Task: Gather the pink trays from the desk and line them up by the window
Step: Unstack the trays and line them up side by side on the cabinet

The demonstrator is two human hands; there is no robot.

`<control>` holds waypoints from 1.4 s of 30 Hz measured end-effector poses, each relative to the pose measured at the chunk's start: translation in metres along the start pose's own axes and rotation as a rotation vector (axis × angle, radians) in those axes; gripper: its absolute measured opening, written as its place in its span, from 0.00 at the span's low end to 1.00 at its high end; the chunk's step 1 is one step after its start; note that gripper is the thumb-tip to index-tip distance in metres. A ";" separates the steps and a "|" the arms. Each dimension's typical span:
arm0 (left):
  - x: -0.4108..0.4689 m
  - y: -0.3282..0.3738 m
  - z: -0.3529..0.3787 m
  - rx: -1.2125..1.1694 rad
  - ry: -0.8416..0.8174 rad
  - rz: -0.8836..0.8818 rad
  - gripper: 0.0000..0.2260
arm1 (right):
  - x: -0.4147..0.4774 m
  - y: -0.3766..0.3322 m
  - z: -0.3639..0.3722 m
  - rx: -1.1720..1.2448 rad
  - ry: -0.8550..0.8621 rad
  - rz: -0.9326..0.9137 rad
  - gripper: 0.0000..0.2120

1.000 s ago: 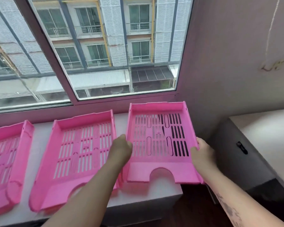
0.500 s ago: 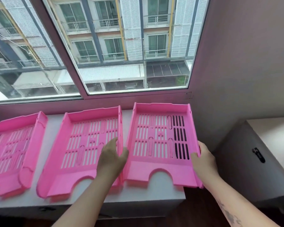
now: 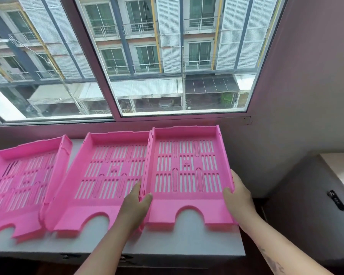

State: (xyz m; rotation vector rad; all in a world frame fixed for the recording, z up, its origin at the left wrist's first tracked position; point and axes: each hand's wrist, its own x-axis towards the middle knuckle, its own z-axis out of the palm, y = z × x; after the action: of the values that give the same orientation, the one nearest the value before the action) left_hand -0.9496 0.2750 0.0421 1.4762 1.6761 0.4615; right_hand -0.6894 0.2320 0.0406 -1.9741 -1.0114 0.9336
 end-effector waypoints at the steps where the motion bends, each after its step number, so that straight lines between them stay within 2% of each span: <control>1: 0.002 0.000 -0.002 0.006 -0.004 0.004 0.30 | 0.002 -0.001 0.002 0.001 -0.008 0.002 0.31; 7: 0.012 0.002 -0.009 0.037 -0.024 -0.002 0.29 | 0.018 -0.007 0.008 0.050 -0.005 0.054 0.27; 14: 0.028 0.012 -0.015 0.036 -0.044 -0.003 0.31 | 0.024 -0.005 0.015 0.008 0.093 0.015 0.23; 18: 0.033 0.011 -0.022 0.025 -0.055 0.014 0.31 | 0.024 -0.002 0.016 -0.023 0.076 0.010 0.26; 20: 0.029 0.011 -0.021 0.023 -0.034 0.048 0.31 | 0.019 0.001 0.019 -0.277 0.190 -0.076 0.29; 23: 0.019 0.006 -0.014 -0.005 0.022 0.081 0.32 | 0.010 0.002 0.031 -0.539 0.378 -0.439 0.27; 26: 0.014 0.000 -0.006 -0.045 0.034 0.082 0.32 | -0.002 -0.003 0.054 -0.561 0.286 -0.588 0.27; 33: 0.014 -0.019 -0.026 0.047 0.111 0.185 0.29 | -0.011 -0.025 0.095 -0.501 0.000 -0.528 0.29; 38: 0.015 -0.073 -0.100 0.206 0.388 0.273 0.24 | -0.030 -0.056 0.141 -0.422 -0.080 -0.471 0.30; 42: 0.025 -0.124 -0.174 0.287 0.598 0.191 0.26 | -0.050 -0.078 0.191 -0.341 -0.082 -0.337 0.34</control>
State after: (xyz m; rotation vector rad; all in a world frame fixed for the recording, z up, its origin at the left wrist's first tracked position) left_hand -1.1617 0.3111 0.0437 1.8388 2.1366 0.8602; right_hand -0.8970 0.2739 0.0277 -1.9557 -1.5786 0.6927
